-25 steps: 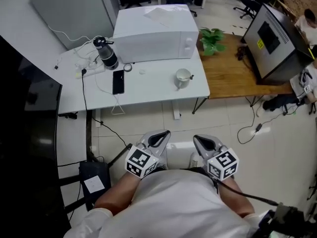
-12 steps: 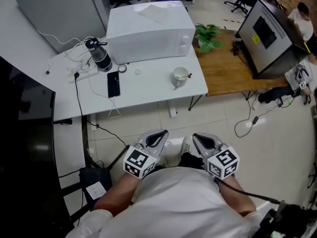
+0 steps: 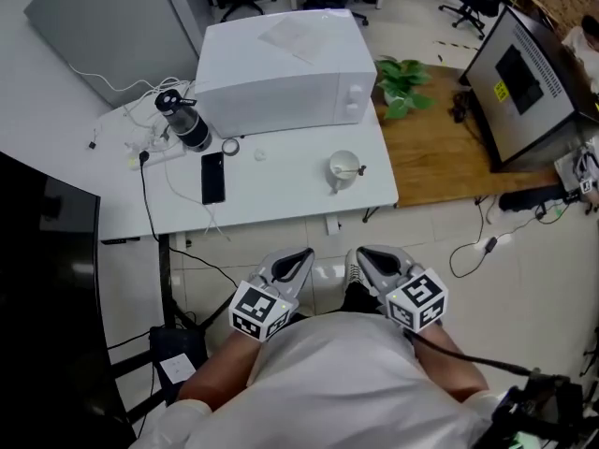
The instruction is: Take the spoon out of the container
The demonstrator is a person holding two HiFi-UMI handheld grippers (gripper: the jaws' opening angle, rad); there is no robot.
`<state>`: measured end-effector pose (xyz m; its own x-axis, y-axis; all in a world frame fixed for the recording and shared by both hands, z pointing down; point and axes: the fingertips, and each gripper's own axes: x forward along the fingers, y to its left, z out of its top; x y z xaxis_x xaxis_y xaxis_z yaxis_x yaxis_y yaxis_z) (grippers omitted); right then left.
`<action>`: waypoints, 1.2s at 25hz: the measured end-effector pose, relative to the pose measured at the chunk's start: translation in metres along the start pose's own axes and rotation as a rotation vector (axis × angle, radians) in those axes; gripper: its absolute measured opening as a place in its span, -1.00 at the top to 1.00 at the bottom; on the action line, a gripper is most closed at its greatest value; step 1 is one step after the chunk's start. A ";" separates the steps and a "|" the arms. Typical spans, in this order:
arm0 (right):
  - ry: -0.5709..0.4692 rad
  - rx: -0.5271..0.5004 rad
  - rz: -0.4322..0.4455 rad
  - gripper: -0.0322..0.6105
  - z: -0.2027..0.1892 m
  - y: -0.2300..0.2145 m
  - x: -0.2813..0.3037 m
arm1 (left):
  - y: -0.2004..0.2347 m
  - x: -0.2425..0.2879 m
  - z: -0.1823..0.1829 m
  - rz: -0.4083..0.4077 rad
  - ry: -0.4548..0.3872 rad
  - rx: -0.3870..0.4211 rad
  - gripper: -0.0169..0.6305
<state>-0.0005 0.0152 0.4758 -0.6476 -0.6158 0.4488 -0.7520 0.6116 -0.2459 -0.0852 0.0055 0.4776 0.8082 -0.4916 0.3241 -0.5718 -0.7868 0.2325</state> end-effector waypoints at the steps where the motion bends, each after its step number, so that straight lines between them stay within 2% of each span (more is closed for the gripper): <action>1: 0.000 -0.005 0.014 0.88 0.006 -0.011 0.004 | 0.006 0.008 0.006 0.018 -0.005 -0.005 0.94; 8: -0.010 -0.035 0.085 0.88 0.050 -0.093 0.022 | 0.038 0.080 0.052 0.100 -0.017 0.006 0.93; 17: 0.016 -0.056 0.174 0.88 0.060 -0.165 0.043 | 0.069 0.134 0.078 0.230 -0.030 0.000 0.93; 23: 0.041 -0.038 0.189 0.88 0.059 -0.171 0.059 | 0.083 0.144 0.076 0.213 -0.004 -0.009 0.93; 30: 0.064 0.022 0.096 0.83 0.062 -0.178 0.077 | 0.105 0.147 0.064 0.135 0.050 -0.032 0.94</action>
<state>0.0755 -0.1718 0.5010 -0.7079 -0.5220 0.4758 -0.6901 0.6548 -0.3083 -0.0178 -0.1732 0.4908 0.7160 -0.5727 0.3992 -0.6800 -0.7017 0.2129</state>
